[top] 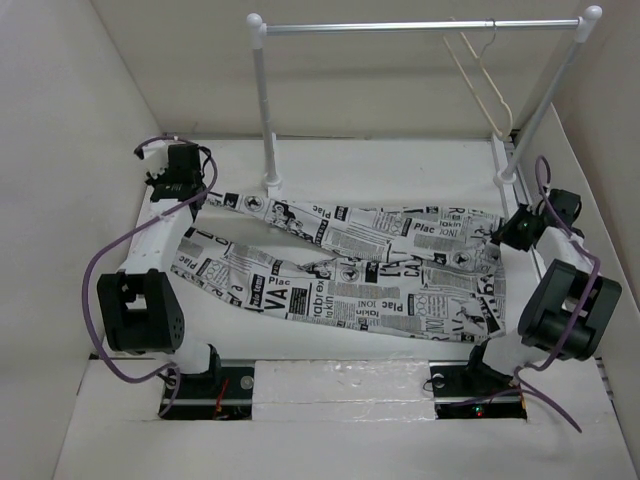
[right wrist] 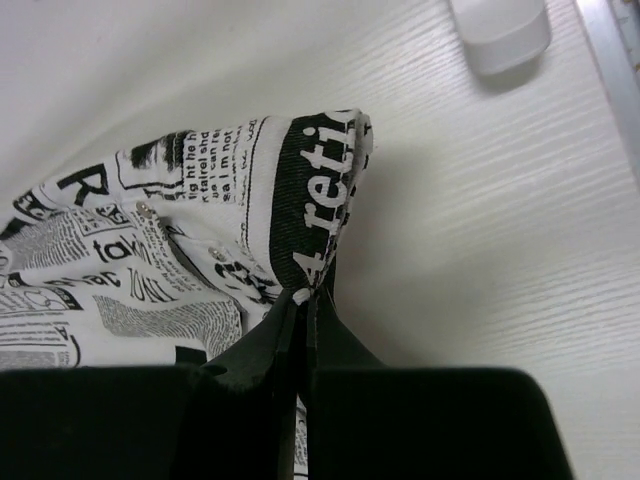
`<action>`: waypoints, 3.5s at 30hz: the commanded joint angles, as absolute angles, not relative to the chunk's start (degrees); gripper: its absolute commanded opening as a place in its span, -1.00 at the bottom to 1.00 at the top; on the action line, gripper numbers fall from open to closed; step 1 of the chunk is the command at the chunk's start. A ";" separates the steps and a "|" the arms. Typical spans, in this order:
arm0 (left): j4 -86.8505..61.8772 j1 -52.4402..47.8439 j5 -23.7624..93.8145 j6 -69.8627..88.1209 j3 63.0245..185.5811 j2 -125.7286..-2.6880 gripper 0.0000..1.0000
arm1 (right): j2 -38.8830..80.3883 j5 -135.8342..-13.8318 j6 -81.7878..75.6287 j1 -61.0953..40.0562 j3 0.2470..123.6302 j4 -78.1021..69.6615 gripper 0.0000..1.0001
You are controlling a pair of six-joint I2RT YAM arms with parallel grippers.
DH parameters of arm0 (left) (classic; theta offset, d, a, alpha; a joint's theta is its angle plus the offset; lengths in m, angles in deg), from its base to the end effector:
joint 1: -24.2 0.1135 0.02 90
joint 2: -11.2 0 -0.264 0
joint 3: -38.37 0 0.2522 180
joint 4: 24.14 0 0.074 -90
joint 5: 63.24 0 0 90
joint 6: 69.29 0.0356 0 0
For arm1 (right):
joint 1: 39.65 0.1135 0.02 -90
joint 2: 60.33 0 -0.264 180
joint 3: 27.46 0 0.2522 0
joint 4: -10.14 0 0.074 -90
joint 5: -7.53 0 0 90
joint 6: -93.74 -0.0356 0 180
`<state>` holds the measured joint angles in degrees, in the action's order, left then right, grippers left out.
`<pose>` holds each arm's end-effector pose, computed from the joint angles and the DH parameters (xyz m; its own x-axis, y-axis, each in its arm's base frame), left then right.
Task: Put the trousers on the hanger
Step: Flatten out the trousers at the center of the board.
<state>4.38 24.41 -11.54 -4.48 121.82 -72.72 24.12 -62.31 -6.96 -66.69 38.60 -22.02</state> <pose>0.3333 0.0233 0.3245 -0.2066 -0.3348 -0.9194 -0.6994 0.7076 -0.1005 0.2746 -0.1264 0.2138 -0.6328 0.5187 -0.5749 0.3554 0.8542 0.3795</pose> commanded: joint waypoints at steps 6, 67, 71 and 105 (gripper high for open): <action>-3.53 24.55 -10.50 -3.64 123.60 -68.95 -1.00 | 26.41 -62.96 -9.18 -69.88 46.94 -19.88 -1.00; 7.04 34.58 21.14 -21.57 91.85 -47.08 -0.56 | 11.58 -70.52 -0.93 8.70 32.52 -30.96 -0.31; 4.48 29.13 20.34 -20.60 97.56 -51.79 -0.36 | 13.22 -69.21 0.39 3.08 34.37 -27.81 -0.33; 2.71 26.66 18.94 -15.68 118.05 -90.40 -0.02 | 46.45 -80.80 13.23 -6.93 65.04 -30.70 0.06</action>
